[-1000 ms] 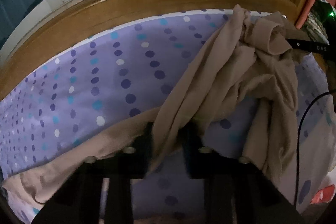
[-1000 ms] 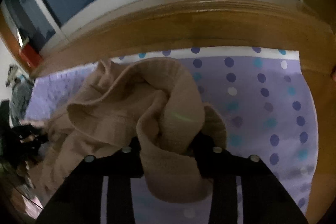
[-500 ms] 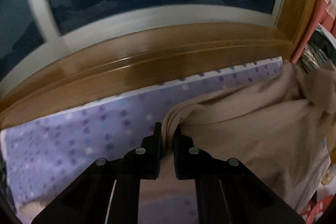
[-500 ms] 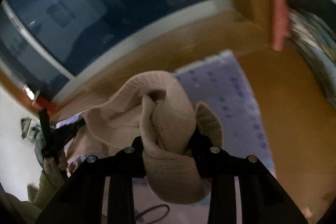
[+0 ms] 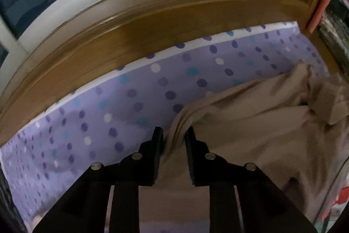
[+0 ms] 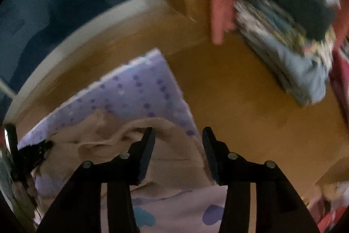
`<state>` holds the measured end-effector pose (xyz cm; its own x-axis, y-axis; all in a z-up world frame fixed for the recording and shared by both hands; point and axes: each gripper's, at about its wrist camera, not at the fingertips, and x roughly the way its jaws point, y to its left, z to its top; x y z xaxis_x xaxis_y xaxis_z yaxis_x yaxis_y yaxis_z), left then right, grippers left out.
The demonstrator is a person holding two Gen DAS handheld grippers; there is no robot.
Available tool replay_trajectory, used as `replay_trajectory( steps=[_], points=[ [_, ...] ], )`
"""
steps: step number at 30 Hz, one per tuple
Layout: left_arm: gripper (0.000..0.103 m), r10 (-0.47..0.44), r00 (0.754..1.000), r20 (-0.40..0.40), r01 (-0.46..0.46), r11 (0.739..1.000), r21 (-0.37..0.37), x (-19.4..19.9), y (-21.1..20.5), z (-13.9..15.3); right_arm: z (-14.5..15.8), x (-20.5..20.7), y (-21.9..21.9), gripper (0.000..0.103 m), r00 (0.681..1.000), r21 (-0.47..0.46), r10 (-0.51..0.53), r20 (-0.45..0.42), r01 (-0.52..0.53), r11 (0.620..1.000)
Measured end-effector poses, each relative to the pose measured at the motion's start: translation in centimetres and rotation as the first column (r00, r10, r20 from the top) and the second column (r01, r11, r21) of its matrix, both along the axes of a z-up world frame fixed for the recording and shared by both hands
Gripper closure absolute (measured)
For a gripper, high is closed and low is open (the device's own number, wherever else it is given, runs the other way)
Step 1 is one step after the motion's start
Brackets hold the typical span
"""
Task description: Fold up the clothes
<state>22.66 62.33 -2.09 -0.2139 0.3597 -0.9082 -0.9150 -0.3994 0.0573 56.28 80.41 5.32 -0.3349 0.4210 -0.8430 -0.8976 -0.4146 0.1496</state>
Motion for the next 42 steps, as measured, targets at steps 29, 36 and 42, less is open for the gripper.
replay_trajectory(
  steps=[29,36,42],
  points=[
    [0.070,0.556,0.831,-0.025,-0.557,0.831,-0.005,-5.1,-30.7,0.9,-3.3,-24.2,-23.2,0.046,0.687,0.008,0.727,-0.010,-0.727,0.687],
    [0.070,0.530,0.848,0.021,-0.530,0.848,-0.005,-8.3,-35.6,-0.1,-4.9,-27.9,-27.6,0.046,0.771,-0.062,0.635,-0.034,-0.636,0.769],
    [0.069,0.448,0.894,-0.030,-0.446,0.893,0.063,-8.4,-38.2,1.4,-5.2,-30.0,-31.1,0.046,0.849,-0.067,0.526,-0.050,-0.528,0.846]
  ],
)
